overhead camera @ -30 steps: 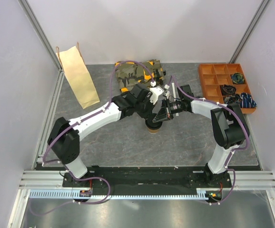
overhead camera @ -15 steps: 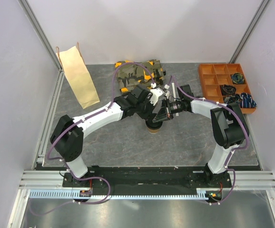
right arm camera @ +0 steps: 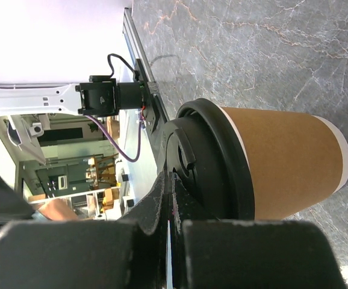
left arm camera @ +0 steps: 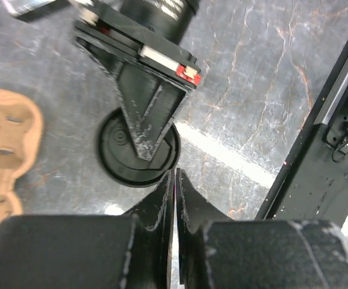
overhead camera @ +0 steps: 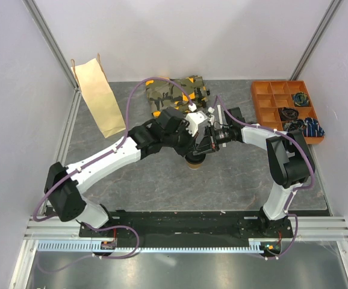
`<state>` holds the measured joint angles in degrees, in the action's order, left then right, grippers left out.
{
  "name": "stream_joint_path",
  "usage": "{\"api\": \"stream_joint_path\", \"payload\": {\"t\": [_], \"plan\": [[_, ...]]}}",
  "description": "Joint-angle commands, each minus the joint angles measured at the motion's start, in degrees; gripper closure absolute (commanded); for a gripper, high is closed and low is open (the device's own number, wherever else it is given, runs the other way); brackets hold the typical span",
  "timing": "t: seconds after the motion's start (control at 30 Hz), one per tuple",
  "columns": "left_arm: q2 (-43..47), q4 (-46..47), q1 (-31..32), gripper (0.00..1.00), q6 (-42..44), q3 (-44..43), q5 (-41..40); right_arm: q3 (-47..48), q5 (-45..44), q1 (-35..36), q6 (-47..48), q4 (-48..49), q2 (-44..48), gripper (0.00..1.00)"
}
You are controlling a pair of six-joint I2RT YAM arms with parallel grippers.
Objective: Pack the takeout coffee
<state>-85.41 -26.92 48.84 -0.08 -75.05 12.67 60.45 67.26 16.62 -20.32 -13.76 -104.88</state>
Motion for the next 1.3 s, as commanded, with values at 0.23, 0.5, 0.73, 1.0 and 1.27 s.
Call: {"api": "stream_joint_path", "payload": {"t": [0.23, 0.5, 0.73, 1.0, 1.27], "plan": [[-8.64, 5.56, 0.47, 0.94, -3.18, 10.44, -0.19, -2.61, -12.25, 0.52, 4.67, -1.71, -4.72, 1.00], [-0.74, 3.98, 0.38, 0.93, -3.70, 7.29, 2.10, -2.61, -12.16, 0.43, 4.67, -1.71, -4.72, 1.00], [-1.69, 1.34, 0.38, 0.93, -3.70, 1.66, 0.61, -2.62, -12.24, 0.52, 4.58, -1.62, -4.63, 1.00], [-6.26, 7.56, 0.29, 0.93, -2.30, 7.80, -0.53, -2.70, -12.16, 0.52, 4.67, -1.53, -4.89, 1.00], [-6.44, 8.37, 0.29, 0.94, -1.59, 11.85, -0.36, -3.14, -11.98, 0.43, 5.02, -1.53, -4.72, 1.00]]}}
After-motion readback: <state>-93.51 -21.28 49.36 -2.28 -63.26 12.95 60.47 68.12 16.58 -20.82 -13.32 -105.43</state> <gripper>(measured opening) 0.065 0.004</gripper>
